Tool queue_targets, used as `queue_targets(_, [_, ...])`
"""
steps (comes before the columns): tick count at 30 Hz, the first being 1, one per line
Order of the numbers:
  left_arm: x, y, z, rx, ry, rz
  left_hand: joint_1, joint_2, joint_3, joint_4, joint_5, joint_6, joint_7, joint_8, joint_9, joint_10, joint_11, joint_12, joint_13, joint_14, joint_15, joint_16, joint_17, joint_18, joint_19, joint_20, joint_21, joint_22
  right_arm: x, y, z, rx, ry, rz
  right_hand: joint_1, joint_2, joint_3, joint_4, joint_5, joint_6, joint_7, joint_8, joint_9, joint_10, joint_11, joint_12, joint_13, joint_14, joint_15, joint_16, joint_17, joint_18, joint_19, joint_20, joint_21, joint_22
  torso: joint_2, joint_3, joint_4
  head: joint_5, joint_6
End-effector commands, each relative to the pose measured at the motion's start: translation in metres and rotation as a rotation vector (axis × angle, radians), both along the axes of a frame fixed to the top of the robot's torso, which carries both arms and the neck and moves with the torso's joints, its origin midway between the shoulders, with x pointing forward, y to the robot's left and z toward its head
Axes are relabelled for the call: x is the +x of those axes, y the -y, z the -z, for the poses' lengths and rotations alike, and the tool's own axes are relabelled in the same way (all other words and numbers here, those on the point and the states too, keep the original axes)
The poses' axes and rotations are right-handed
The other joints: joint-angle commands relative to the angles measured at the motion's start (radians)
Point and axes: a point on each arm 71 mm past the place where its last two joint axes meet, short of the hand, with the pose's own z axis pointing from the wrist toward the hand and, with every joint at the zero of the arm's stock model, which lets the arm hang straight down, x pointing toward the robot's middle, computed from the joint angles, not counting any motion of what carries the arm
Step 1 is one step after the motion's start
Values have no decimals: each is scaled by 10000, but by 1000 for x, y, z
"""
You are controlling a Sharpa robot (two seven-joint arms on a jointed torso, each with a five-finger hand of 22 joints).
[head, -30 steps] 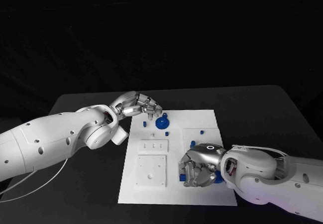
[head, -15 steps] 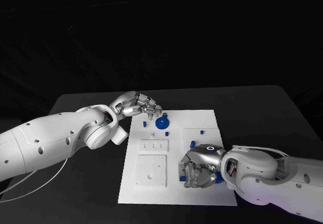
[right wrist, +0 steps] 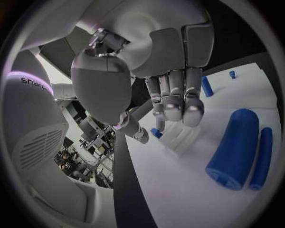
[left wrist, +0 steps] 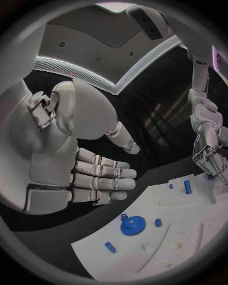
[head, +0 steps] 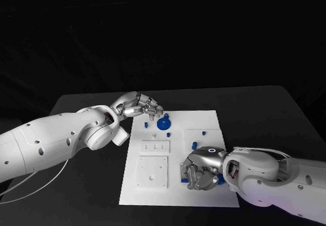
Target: Assemble the parts on the task board
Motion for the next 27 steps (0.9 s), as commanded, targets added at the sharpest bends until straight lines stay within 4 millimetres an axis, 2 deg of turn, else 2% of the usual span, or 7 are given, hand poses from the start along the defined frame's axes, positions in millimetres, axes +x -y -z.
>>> queue_targets(1, [0, 0, -1, -91, 30, -11, 67, 16, 41, -5, 5, -68, 15, -51, -7, -64, -21, 9, -16, 30, 18, 53, -16, -75, 32, 13, 5, 118, 0, 0, 0, -59, 246, -81, 61, -28, 55, -8, -24, 102, 45, 51, 15, -17, -65, 26, -13, -2, -65, -38, 7, 963, -41, 9, -27, 134, 0, -3, 2, -1, 6])
queue_targets(11, [0, 1, -1, -91, 20, 1, 64, 17, 39, -2, 4, -69, 16, -52, -7, -66, -20, 10, -18, 29, 20, 55, -20, -75, 31, 16, 4, 118, 1, -3, 0, -86, 485, -100, -325, -162, -69, 37, -23, -132, 114, -85, -12, -36, -2, 9, -19, -5, -12, -47, 7, 963, -26, 25, -20, 132, 2, -2, 0, 2, 1])
queue_targets(20, [0, 1, -1, -86, 6, 8, 56, 11, 33, 2, 3, -71, 18, -53, -7, -68, -18, 11, -21, 27, 21, 57, -24, -75, 30, 19, 2, 118, 2, -6, 2, -311, 444, -170, -829, -140, 44, 583, 128, -155, 143, -146, -62, -28, 28, -4, -36, 7, 20, -61, 0, 963, -8, 24, -50, 114, 2, 1, -4, 4, -11])
queue_targets(27, [0, 0, -1, -80, -1, -2, 49, 9, 29, 6, 3, -71, 18, -53, -7, -69, -18, 12, -22, 26, 22, 58, -27, -75, 29, 21, 1, 119, 3, -6, 4, -511, 393, -242, -918, -93, 126, 783, 200, -129, 137, -146, -71, -25, 21, -2, -38, 10, 16, -61, 1, 963, -3, 14, -50, 119, 4, 4, -3, 7, -25])
